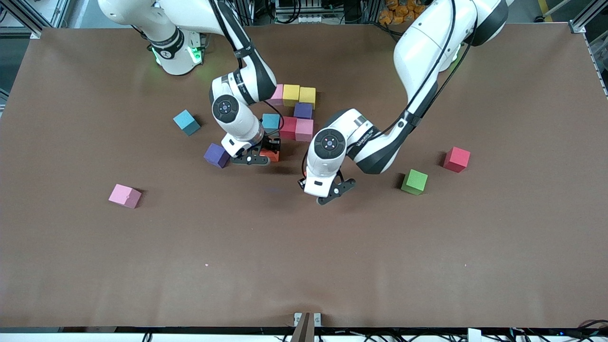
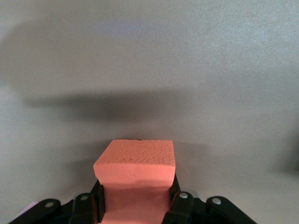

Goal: Form number 2 with 11 blocks

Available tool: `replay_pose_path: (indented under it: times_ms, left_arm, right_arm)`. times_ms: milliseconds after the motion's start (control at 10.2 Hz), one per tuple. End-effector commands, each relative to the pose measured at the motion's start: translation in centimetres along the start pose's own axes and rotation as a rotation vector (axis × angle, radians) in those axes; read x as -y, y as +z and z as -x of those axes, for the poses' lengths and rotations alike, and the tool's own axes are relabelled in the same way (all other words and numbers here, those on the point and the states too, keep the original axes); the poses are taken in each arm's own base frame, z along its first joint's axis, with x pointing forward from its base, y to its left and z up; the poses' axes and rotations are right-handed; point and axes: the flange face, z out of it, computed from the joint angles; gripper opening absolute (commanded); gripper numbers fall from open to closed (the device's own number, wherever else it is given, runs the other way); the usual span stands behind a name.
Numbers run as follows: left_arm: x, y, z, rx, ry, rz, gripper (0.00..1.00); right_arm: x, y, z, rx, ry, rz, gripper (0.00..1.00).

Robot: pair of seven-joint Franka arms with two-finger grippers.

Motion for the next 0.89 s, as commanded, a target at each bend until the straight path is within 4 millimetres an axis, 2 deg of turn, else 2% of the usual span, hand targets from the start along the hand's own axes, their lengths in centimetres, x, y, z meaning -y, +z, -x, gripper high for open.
replay_pose_path:
  times_ms: [0,295,492,787]
  left_arm:
    - [0.4,-0.7,0.3,0.017,0.015,-0.008,0.29]
    - [0.4,-0.7,0.3,0.017,0.015,-0.008,0.29]
    - [0.4,-0.9,0.3,0.016,0.015,-0.006,0.29]
    - [0.3,-0.7,0.4,0.017,0.015,-0.008,0.29]
  right_arm:
    - [-0.8,-0.3,1.5,0.014,0.021,-0.006,0.28]
    - [-0.2,-0.2,2.4,0.021,0.032,-0.003,0.28]
    - [0.1,-0.9,2.6,0.021,0.031,-0.011,0.28]
    - [0.1,-0.4,3.2,0.029,0.024,0.007,0.28]
